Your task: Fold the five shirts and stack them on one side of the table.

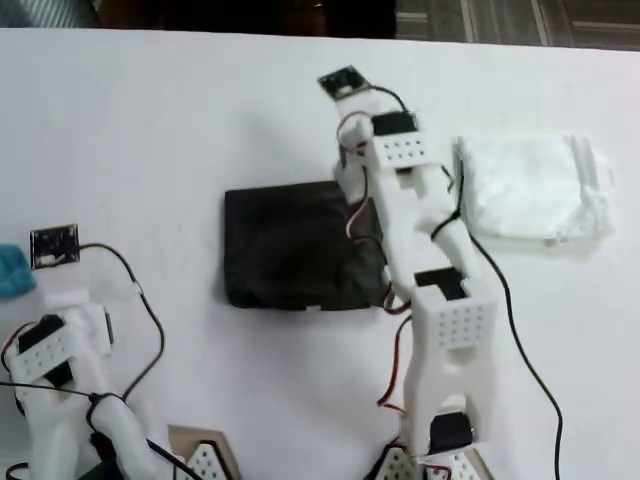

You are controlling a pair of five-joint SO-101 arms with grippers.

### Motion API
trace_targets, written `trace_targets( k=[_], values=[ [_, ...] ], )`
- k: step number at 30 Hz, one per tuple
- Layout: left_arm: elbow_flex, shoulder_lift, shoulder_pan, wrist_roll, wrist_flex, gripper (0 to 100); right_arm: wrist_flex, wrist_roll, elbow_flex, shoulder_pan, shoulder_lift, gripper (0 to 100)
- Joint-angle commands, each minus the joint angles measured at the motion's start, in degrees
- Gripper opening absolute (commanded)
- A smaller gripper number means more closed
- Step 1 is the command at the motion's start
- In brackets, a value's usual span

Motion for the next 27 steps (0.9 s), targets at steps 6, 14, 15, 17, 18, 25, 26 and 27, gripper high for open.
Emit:
trace_targets(
  k=[6,14,15,17,18,25,26,27],
  values=[
    [-0.13,-1.41,-0.35,0.44,-0.79,3,3.65,0.00,2.81,-2.86,-4.79,2.1],
    [-0.13,-1.41,-0.35,0.44,-0.79,3,-2.59,0.26,28.13,-4.97,-26.24,2.1],
    [-0.13,-1.41,-0.35,0.44,-0.79,3,-5.23,0.26,33.23,-4.88,-29.05,2.1],
    [-0.13,-1.41,-0.35,0.44,-0.79,3,-10.51,0.35,43.08,-4.53,-34.51,2.1],
    [-0.13,-1.41,-0.35,0.44,-0.79,3,-12.62,0.35,47.56,-4.44,-37.14,2.1],
    [-0.13,-1.41,-0.26,0.44,-0.79,3,-17.36,0.44,69.10,-4.44,-51.03,2.1],
    [-0.13,-1.41,-0.26,0.44,-0.79,3,-19.21,0.44,71.03,-4.35,-52.09,2.1],
    [-0.40,-1.23,0.35,0.26,-0.79,3,-21.05,0.53,72.79,-4.35,-52.62,2.1]
  ],
)
